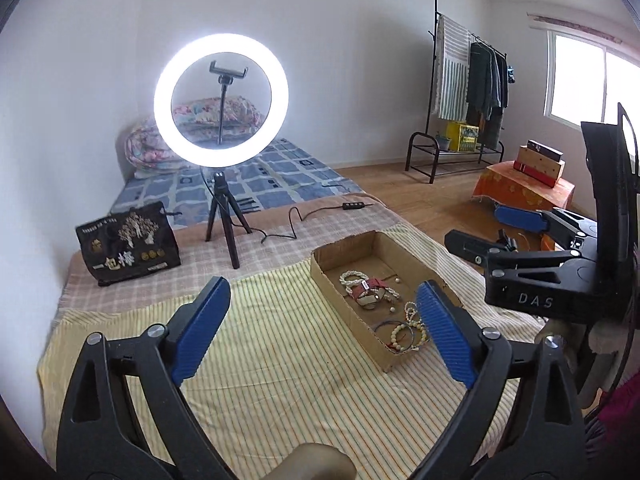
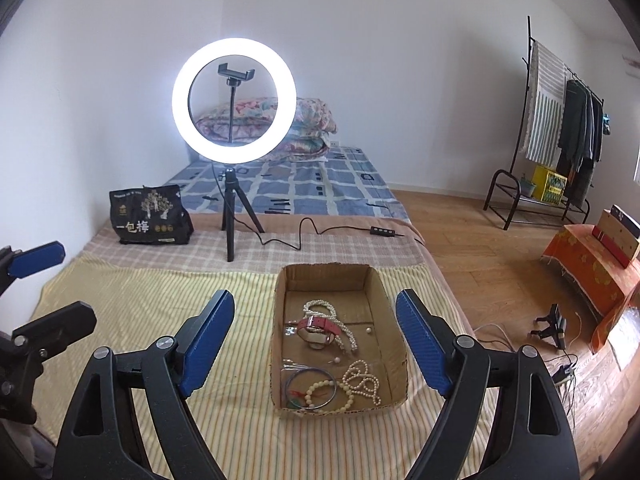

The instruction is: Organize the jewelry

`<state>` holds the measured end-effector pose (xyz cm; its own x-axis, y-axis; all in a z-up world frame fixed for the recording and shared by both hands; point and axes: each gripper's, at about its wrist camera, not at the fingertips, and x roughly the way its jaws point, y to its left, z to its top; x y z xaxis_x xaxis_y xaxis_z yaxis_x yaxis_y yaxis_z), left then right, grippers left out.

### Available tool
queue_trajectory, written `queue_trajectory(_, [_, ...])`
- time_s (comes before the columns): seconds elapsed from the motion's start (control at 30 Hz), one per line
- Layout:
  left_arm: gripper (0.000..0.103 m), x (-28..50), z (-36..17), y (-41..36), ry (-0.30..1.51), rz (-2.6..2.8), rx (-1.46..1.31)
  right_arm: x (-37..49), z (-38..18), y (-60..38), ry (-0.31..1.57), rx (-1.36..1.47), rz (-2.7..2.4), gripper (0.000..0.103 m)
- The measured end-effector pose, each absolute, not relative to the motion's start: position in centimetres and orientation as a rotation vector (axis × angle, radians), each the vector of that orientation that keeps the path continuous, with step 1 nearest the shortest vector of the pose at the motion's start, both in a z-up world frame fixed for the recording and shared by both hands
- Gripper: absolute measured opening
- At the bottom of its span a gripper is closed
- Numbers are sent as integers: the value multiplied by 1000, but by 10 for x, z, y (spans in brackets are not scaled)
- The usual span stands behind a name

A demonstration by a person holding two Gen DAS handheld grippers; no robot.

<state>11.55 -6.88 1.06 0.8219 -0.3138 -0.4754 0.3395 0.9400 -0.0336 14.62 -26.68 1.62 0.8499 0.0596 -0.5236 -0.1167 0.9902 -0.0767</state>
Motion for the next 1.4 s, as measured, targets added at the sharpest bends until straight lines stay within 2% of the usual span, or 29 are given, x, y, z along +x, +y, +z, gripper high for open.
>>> queue_trajectory(0.1, [103,110,18,-70,465,-328,72,141,19,-264,530,-113,95,83])
queue_trajectory(1.4, [103,115,9,-75,477,-289,51,134,7,-278,524,-96,80,85])
